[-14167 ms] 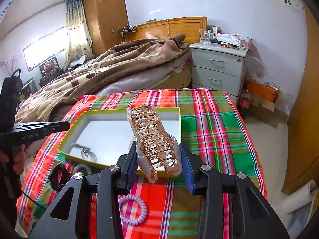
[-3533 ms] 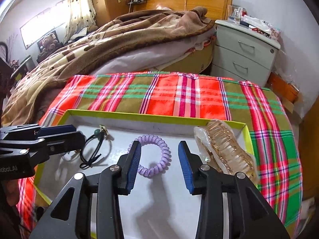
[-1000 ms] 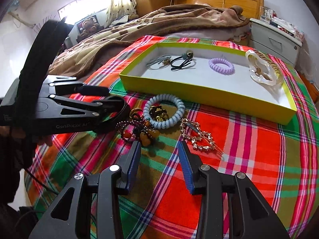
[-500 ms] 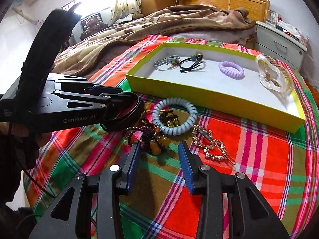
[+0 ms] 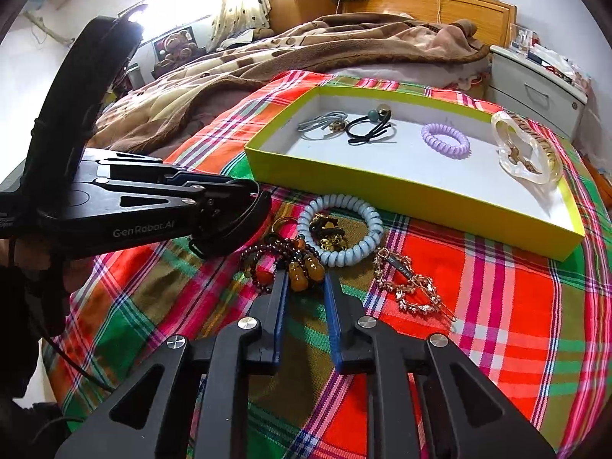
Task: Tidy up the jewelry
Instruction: 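Close the right gripper on the amber bead bracelet while the left grips the black strap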
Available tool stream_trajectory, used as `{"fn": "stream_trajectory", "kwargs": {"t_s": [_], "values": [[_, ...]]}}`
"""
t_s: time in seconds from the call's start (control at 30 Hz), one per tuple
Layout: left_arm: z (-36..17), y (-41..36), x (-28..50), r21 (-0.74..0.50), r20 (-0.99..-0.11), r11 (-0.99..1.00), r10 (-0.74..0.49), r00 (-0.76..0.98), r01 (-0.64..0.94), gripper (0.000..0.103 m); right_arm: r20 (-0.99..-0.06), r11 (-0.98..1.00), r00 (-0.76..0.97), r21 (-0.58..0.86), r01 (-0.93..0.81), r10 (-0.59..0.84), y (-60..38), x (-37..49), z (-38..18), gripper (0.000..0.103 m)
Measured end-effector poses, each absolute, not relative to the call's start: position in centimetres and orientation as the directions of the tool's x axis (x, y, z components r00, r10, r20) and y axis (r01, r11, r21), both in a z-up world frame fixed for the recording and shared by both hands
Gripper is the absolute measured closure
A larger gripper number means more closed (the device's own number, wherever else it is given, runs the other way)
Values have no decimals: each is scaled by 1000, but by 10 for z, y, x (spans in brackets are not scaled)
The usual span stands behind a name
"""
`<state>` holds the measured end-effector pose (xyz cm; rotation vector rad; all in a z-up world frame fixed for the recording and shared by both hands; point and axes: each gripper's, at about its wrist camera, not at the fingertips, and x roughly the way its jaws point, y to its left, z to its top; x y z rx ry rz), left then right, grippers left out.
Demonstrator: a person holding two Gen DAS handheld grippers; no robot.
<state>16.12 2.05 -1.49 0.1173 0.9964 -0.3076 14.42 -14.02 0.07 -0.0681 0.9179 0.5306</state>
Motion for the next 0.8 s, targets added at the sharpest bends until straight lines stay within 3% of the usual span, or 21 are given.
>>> {"fn": "stream_trajectory", "kwargs": {"t_s": [0.03,0.1,0.37,0.43,0.5,0.57,0.8], "values": [[-14,21,161,-45,-840,951,-202,504,306,88,-770,871,491,165,-463,407,-141,144,1,86],[-13,23,159,-51,-838,952,-205,507,301,88,-764,868,494,170,-466,415,-142,143,3,103],[-8,31,154,-79,-829,957,-219,515,279,89,-747,869,510,184,-459,427,-148,138,8,103],[-7,33,153,-83,-826,957,-223,517,279,89,-719,868,541,178,-463,436,-150,136,14,99],[-7,35,153,-85,-826,958,-222,518,274,89,-712,860,554,138,-491,430,-144,136,20,82],[-6,36,153,-83,-825,959,-218,521,270,89,-707,848,566,91,-522,424,-134,135,24,75],[-8,43,152,-99,-825,962,-223,519,256,89,-739,801,545,-12,-598,396,-107,143,16,73]]}}
